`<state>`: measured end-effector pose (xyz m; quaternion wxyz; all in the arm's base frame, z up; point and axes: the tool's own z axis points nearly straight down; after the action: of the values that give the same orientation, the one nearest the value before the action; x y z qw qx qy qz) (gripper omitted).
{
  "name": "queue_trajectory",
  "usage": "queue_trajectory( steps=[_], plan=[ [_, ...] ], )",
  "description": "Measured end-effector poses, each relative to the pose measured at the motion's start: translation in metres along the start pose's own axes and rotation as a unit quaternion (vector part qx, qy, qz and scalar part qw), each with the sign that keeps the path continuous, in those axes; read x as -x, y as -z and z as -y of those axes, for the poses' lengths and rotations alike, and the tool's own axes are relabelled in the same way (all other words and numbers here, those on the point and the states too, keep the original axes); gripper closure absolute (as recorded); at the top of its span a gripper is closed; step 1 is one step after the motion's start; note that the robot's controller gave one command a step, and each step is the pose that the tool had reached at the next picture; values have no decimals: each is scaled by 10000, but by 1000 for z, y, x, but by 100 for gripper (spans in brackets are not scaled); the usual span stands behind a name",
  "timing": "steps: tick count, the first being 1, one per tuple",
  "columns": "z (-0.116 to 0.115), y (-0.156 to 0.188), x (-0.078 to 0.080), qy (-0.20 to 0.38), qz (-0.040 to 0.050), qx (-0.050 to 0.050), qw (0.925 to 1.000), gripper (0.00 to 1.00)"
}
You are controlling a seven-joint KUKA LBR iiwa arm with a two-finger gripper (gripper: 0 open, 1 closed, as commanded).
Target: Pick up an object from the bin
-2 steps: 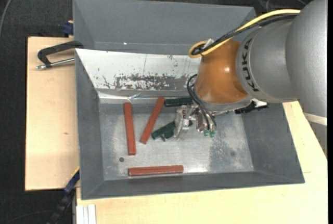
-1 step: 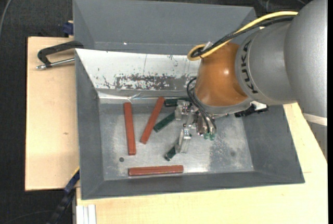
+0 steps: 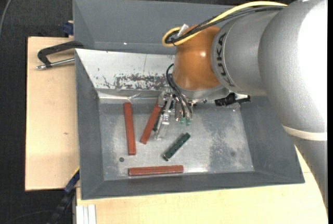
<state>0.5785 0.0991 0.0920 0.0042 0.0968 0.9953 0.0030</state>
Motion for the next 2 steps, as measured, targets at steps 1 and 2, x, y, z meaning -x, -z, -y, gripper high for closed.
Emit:
queue_trajectory(
  steps=[1, 2],
  plan=[
    [-37, -21, -26, -410, -27, -20, 9992, 0],
    [-37, -17, -22, -414, 41, 2, 9991, 100]
  ],
)
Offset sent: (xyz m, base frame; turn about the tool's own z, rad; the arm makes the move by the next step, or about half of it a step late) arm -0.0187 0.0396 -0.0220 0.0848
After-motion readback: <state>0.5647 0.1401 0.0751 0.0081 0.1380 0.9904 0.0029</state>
